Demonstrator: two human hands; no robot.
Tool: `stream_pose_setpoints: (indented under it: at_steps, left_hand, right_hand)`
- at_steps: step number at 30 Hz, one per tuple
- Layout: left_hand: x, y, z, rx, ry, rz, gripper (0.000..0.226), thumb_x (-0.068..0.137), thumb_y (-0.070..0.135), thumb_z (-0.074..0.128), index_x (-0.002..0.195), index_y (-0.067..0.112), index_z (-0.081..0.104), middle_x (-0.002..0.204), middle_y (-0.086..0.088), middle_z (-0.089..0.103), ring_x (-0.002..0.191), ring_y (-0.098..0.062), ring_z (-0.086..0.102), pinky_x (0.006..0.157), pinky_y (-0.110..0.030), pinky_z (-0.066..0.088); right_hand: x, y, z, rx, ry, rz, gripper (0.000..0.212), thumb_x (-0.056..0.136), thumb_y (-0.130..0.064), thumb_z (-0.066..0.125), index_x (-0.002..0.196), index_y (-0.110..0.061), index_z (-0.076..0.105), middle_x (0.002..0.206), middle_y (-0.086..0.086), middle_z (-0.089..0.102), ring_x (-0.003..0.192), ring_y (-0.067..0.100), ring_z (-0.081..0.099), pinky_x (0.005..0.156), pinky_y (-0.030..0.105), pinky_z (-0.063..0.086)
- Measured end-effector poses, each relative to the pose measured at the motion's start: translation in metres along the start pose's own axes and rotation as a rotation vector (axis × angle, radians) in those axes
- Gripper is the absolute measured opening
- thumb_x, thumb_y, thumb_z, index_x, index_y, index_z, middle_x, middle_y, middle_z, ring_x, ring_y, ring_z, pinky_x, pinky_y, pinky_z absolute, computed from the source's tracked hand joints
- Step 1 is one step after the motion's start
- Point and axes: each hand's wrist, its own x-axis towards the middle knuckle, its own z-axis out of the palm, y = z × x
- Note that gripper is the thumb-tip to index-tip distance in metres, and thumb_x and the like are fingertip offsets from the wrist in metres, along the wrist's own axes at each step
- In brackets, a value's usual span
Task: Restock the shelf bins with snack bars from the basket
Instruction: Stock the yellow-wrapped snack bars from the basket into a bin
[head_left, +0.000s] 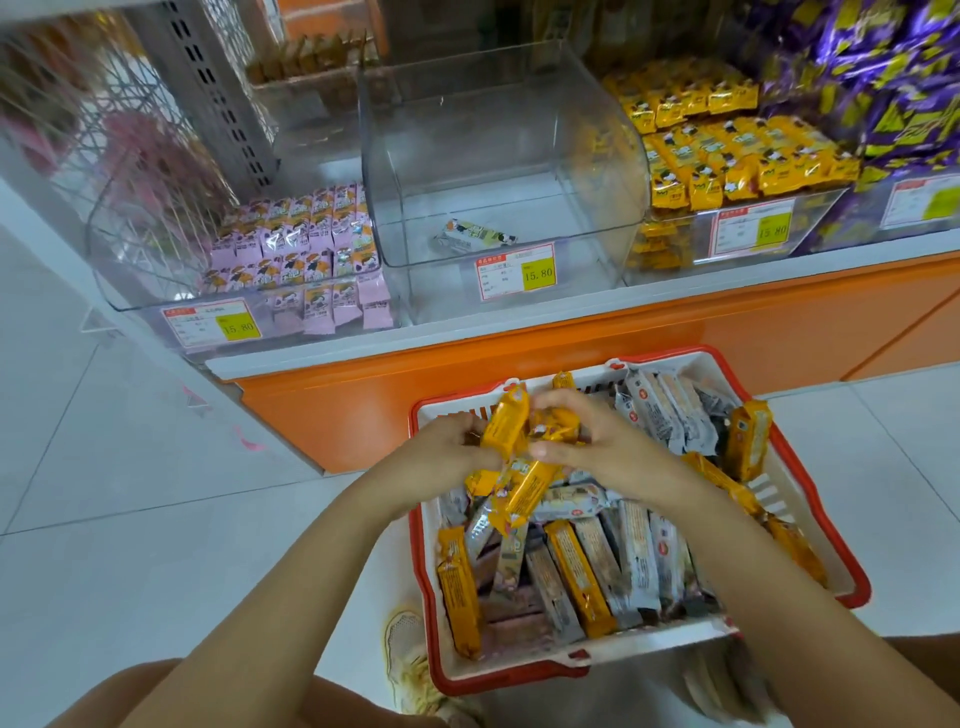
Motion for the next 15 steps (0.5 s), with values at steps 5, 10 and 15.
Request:
stream_pose_setpoints:
  at_steps: [5, 10, 15]
  left_hand:
    - [0.005, 0.029, -0.002, -0.459, -0.025, 0.019, 0.015, 0.091, 0.016, 0.057, 0.084, 0.019, 0.07, 0.082, 0.005, 0.072, 0.074, -0.009, 0.067, 0.075, -0.029, 0.058]
    - [0.006, 0.055, 0.001, -0.526, -0.054, 0.101, 0.024, 0.086, 0.024, 0.062, 0.101, 0.008, 0.071, 0.083, 0.004, 0.073, 0.066, -0.006, 0.065, 0.058, -0.019, 0.051]
    - [0.012, 0.079, 0.007, -0.623, -0.192, 0.04, 0.047, 0.078, 0.034, 0.058, 0.113, 0.004, 0.064, 0.11, -0.016, 0.069, 0.093, -0.025, 0.069, 0.085, -0.04, 0.056]
  right_hand:
    - [-0.016, -0.032, -0.047, 0.094, 0.049, -0.08, 0.043, 0.085, -0.019, 0.069, 0.122, -0.032, 0.052, 0.117, -0.007, 0.059, 0.103, 0.013, 0.062, 0.088, 0.03, 0.052]
    - [-0.022, -0.051, -0.084, 0.202, 0.084, -0.118, 0.049, 0.077, -0.013, 0.068, 0.124, -0.022, 0.054, 0.098, 0.001, 0.067, 0.095, 0.018, 0.064, 0.08, 0.027, 0.052]
    - [-0.021, -0.066, -0.104, 0.21, 0.036, -0.143, 0.046, 0.086, -0.016, 0.067, 0.13, -0.029, 0.056, 0.12, 0.014, 0.063, 0.109, 0.027, 0.06, 0.095, 0.037, 0.048]
